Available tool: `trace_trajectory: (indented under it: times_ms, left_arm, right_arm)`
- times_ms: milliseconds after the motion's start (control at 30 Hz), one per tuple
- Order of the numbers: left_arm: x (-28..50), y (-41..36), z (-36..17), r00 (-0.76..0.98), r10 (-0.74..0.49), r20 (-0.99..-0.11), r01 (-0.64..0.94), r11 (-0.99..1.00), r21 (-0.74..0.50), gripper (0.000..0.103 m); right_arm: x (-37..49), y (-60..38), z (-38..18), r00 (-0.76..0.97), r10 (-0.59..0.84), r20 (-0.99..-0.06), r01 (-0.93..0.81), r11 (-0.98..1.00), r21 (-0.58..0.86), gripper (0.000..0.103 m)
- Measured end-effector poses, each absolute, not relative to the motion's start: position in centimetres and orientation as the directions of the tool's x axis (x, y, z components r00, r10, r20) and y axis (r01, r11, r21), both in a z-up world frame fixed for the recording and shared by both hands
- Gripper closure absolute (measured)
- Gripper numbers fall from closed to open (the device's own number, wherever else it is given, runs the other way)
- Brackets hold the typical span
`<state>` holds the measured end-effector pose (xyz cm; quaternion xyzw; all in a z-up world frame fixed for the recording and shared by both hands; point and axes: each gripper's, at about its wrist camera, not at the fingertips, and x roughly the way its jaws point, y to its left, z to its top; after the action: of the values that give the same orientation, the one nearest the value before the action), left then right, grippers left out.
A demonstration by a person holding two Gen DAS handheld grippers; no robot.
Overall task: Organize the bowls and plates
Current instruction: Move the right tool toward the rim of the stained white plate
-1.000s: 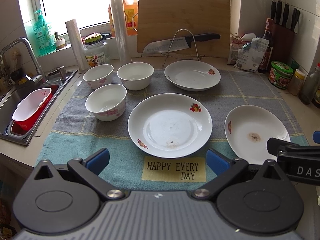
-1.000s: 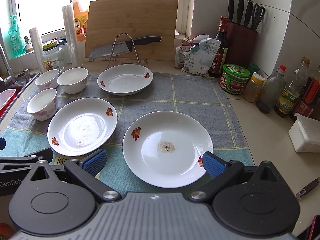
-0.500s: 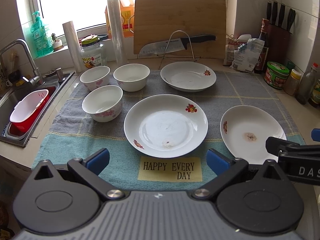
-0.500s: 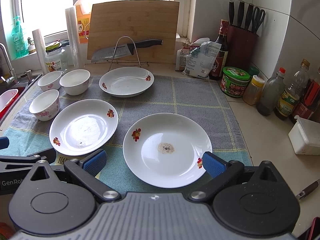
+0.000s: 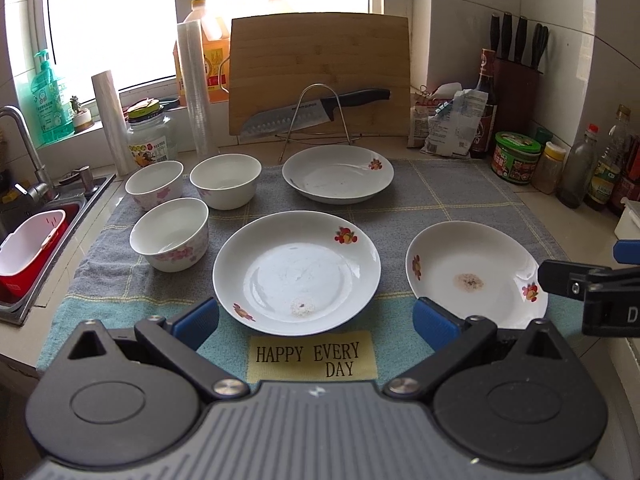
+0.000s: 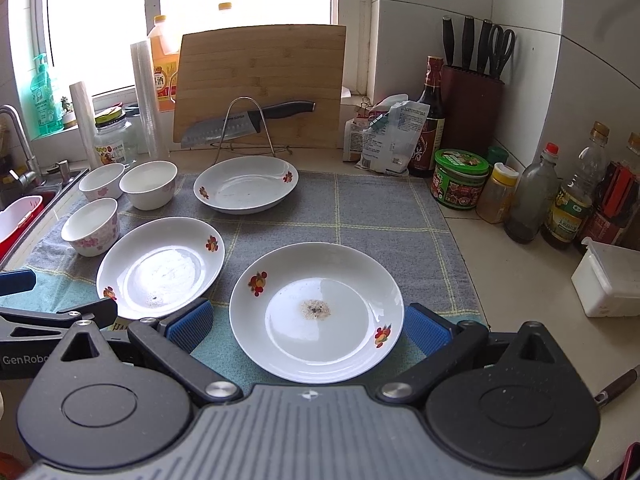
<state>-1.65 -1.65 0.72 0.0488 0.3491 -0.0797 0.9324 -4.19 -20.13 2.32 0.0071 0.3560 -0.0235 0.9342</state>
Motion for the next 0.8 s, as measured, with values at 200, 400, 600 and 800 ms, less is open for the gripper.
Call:
trace_trajectory:
  times_ms: [200, 400, 600, 800]
  left_arm:
    - [-1.0, -2.9, -1.0, 0.712, -0.245, -0.658, 0.340, 0.940, 0.017, 0.001]
    - [-0.5, -4.5, -3.5, 0.652, -0.351, -0.672, 0.481, 0.876, 0.009, 0.001]
    - [0.2, -6.5, -6.3, 0.579, -0.418, -0.700, 0.580, 0.815, -0.006, 0.001]
    - [1.2, -8.5, -9.1, 0.522, -0.444, -0.728, 0.645, 0.764, -0.003, 0.001]
  right_arm:
    - [-4.3, -21.4, 1.6, 0.753, -0.066, -0.654, 0.084, 0.996, -0.004, 0.000]
    - [-4.1, -22.5, 0.4, 0.728, -0.122, -0.674, 0.147, 0.989, -0.020, 0.000]
    - [-4.2, -23.6, -0.6, 0.694, -0.178, -0.698, 0.213, 0.976, -0.038, 0.000]
    - [-4.3, -24.4, -1.3, 0.656, -0.234, -0.718, 0.279, 0.958, -0.058, 0.000]
